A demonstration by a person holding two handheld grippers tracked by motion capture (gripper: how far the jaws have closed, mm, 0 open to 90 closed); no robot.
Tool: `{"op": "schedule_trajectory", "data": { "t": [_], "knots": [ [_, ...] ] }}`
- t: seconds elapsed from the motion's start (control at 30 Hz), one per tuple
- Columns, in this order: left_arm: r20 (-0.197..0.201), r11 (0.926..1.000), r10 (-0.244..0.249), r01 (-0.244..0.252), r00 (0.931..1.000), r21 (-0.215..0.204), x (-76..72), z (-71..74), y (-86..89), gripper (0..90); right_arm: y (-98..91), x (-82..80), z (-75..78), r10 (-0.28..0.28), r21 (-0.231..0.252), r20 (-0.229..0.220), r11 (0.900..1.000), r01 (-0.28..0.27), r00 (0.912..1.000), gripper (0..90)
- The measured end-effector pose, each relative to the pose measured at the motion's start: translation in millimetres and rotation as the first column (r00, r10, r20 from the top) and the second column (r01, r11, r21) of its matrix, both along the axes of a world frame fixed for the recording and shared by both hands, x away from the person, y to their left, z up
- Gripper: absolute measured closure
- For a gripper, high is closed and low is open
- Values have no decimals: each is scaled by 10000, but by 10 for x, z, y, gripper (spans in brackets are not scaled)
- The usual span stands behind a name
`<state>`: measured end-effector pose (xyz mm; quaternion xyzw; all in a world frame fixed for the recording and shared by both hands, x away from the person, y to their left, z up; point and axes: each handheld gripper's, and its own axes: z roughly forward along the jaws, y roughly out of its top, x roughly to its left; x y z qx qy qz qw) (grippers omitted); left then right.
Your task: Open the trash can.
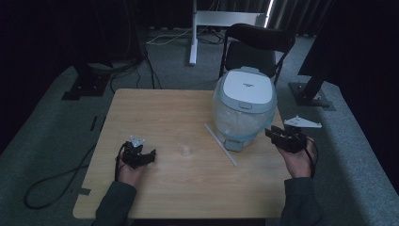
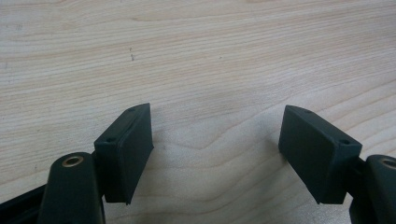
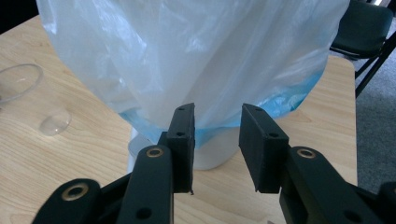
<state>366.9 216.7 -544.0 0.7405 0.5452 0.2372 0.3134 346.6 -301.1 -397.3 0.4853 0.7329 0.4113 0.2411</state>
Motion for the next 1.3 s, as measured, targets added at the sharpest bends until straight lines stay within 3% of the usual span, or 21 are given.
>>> {"op": "schedule_trajectory", "data": {
  "t": [0.6, 0.9, 0.93, 1.0, 1.3],
  "knots": [
    [-6, 10000, -11, 11, 10000, -11, 6, 1, -6, 260, 75, -2, 241, 576, 140, 352, 9982, -581, 9977, 734],
    [7, 10000, -8, 8, 10000, -8, 8, -1, -9, 260, 146, -23, 358, 871, -62, 403, 9962, -870, 9954, 813],
    [28, 10000, -19, 19, 10000, -25, 11, -3, -11, 260, 157, -35, 408, 911, -103, 532, 9958, -907, 9944, 872],
    [41, 10000, -26, 26, 10000, -25, 13, -4, -13, 260, 165, -37, 441, 954, -84, 601, 9954, -951, 9936, 896],
    [16, 10000, -41, 41, 10000, -21, 14, -2, -15, 259, 251, -4, 570, 1096, 47, 862, 9939, -1104, 9902, 898]
  ]
}}
